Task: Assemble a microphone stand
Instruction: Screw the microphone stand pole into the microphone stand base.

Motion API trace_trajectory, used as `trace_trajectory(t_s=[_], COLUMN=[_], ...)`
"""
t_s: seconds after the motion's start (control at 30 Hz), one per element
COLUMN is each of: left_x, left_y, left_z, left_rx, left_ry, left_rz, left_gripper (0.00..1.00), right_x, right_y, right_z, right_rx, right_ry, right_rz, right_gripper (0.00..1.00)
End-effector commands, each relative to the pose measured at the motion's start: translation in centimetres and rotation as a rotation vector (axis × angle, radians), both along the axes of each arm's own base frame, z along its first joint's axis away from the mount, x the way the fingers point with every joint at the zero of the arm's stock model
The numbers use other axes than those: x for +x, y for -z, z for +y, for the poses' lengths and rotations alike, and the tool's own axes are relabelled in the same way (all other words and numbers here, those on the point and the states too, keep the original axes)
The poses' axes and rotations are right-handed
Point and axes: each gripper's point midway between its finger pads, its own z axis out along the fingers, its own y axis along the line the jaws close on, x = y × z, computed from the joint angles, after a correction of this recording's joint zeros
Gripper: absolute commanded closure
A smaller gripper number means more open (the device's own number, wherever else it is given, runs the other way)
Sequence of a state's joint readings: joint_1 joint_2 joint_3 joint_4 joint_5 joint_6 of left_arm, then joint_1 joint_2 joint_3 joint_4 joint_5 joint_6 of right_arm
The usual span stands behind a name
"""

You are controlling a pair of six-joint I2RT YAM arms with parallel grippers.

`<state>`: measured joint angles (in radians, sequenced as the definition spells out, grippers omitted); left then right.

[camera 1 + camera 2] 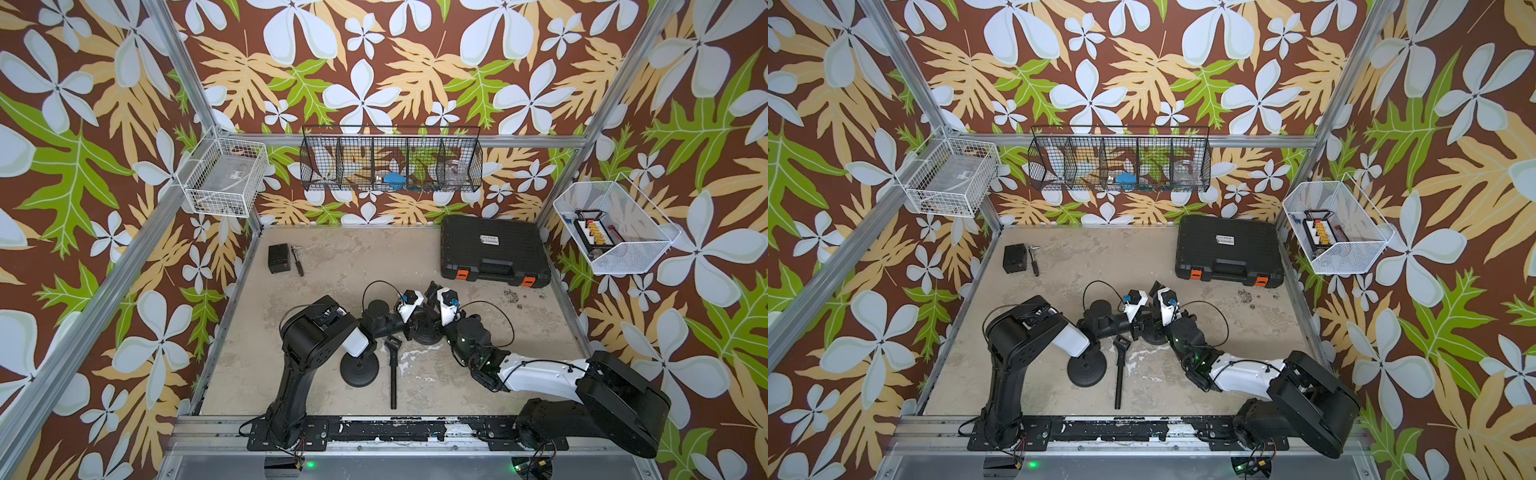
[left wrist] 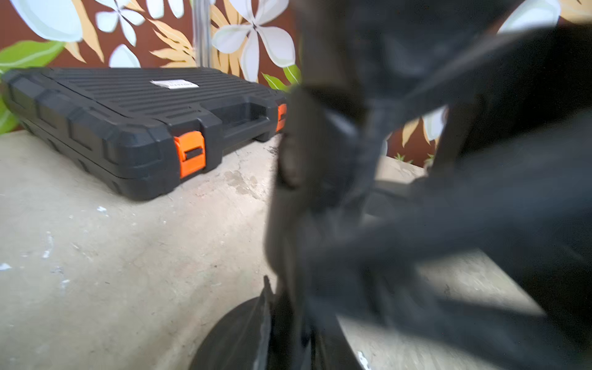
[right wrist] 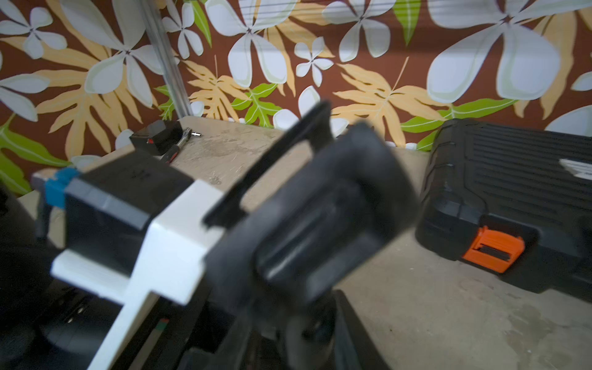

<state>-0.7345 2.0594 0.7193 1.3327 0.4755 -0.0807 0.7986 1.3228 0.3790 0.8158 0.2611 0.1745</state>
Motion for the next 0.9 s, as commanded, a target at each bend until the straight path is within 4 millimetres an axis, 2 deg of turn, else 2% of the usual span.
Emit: trace_trajectory(t_s=[0.0, 0.07, 0.17, 0.4, 0.7, 0.73, 0.77, 0.83, 0.87], left_x=[-0.4, -0.6, -0.9, -1.8, -2.2, -2.2, -2.2, -2.3, -2.3], left_y=[0.7, 0.8, 1.3, 2.6, 2.9, 2.9, 2.9, 2.9, 2.9], left_z=[0.2, 0.4, 0.8, 1.2, 1.3, 1.3, 1.3, 1.2, 1.2], left_rx=[0.008, 0.015, 0.035, 0.069, 0.069, 0.069, 0.069, 0.069, 0.068], left_ry=[0.005, 0.005, 0.003, 0.02, 0.039, 0.039, 0.039, 0.043, 0.043], left_rz=[0.03, 0.031, 0.029, 0.042, 0.045, 0.045, 0.045, 0.046, 0.045], left_gripper=[0.83, 0.84, 0.85, 0.86, 0.86, 0.86, 0.86, 0.86, 0.86], right_x=[-1.1, -1.4, -1.9, -2.3, -2.0, -1.8, -1.6, -1.3, -1.1], right_y=[0.9, 0.5, 0.0, -1.1, -0.6, -0.7, -0.8, -1.1, -1.3], right_z=[0.8, 0.5, -0.8, -2.9, -1.1, -0.9, -0.7, -0.3, -0.1], right_rx=[-0.057, -0.052, -0.056, -0.059, -0.151, -0.156, -0.162, -0.164, -0.164], right_ry=[-0.115, -0.162, -0.193, -0.263, -0.396, -0.403, -0.411, -0.428, -0.436], right_rz=[0.054, 0.056, 0.033, -0.032, -0.066, -0.07, -0.078, -0.088, -0.094], right_gripper=[0.35, 0.29, 0.28, 0.38, 0.39, 0.4, 0.48, 0.55, 0.55])
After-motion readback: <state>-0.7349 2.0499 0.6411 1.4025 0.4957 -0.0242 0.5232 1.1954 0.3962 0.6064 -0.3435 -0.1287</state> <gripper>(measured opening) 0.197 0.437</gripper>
